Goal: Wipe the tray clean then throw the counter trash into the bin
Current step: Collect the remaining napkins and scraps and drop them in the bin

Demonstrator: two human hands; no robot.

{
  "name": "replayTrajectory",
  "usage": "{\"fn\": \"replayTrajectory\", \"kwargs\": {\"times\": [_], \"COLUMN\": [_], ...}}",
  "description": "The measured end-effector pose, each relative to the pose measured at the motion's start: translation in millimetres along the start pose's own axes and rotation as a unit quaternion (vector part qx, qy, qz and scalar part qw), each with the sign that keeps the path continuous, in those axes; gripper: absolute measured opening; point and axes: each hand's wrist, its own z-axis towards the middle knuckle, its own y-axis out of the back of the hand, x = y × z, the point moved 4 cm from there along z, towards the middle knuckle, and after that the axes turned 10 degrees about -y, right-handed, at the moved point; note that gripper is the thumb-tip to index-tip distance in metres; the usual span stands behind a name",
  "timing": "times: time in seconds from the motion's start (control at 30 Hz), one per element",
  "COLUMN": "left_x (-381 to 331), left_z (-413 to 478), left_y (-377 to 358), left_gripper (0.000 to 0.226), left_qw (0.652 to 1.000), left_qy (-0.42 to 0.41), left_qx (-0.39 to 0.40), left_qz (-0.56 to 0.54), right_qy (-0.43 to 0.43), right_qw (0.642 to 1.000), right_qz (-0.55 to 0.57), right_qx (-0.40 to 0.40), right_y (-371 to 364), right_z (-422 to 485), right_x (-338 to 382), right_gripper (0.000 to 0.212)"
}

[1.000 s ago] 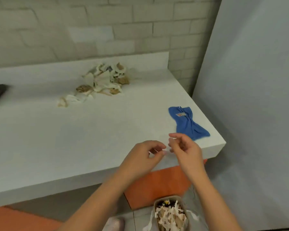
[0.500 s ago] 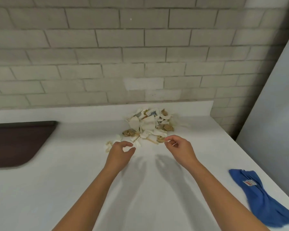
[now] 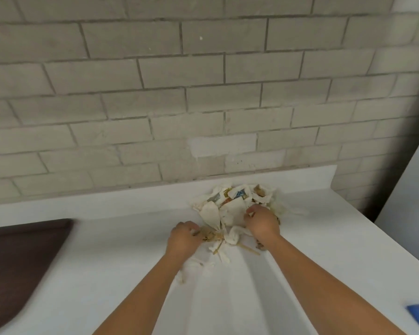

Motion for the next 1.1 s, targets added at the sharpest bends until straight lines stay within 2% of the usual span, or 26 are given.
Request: {"fn": "replayTrajectory", "kwargs": {"times": [0.23, 0.33, 0.43, 0.5, 0.6, 0.73, 0.8, 0.93, 1.03, 1.1], "left_x": [-19.7, -20.9, -22.0, -20.9, -15.7, -14.0, -17.5, -34.3, -59.8, -76.5], "left_z": [63.8, 77.8, 84.1, 85.9, 82.5, 67.0, 55.8, 24.8, -17.8, -55.7], "left_y": [-36.1, -51.6, -57.4, -58.5, -53.7, -35.5, -21.8, 1.1, 5.8, -3.5], "left_gripper": [0.06, 0.064, 0.045, 0.039, 0.033, 0.027, 0.028, 0.025, 0.013, 0.01], "left_qw": [0.997, 0.99, 0.989, 0.995, 0.999, 0.999, 0.996, 0.991, 0.985, 0.98], "left_qy": [-0.008, 0.004, -0.012, -0.015, -0.003, -0.005, -0.012, -0.049, -0.088, -0.101], "left_qx": [0.025, 0.042, 0.017, 0.008, -0.008, -0.05, -0.084, -0.123, -0.129, -0.106], "left_qz": [0.067, 0.136, 0.144, 0.096, 0.051, 0.011, 0.016, 0.008, -0.076, -0.137], "right_qy": [-0.052, -0.047, -0.029, -0.025, -0.018, 0.017, 0.025, 0.016, -0.002, -0.018], "right_qw": [0.987, 0.987, 0.998, 0.999, 0.997, 0.987, 0.969, 0.907, 0.872, 0.848], "right_qz": [-0.154, -0.151, -0.051, 0.021, 0.061, 0.154, 0.244, 0.42, 0.489, 0.529], "right_qx": [-0.015, -0.009, 0.019, 0.026, 0.041, 0.028, 0.02, 0.013, 0.019, 0.022], "right_y": [-26.8, -31.1, -31.2, -29.3, -26.8, -7.8, 10.2, 46.8, 71.5, 85.9], "right_z": [41.9, 47.7, 50.8, 52.9, 53.5, 42.2, 28.6, -9.1, -47.9, -78.6], "right_x": [5.8, 8.0, 6.0, 3.5, 1.7, 0.2, -3.2, -20.0, -45.9, -70.5], "right_gripper": [0.064, 0.054, 0.028, 0.031, 0.037, 0.031, 0.026, 0.018, 0.008, 0.01]}}
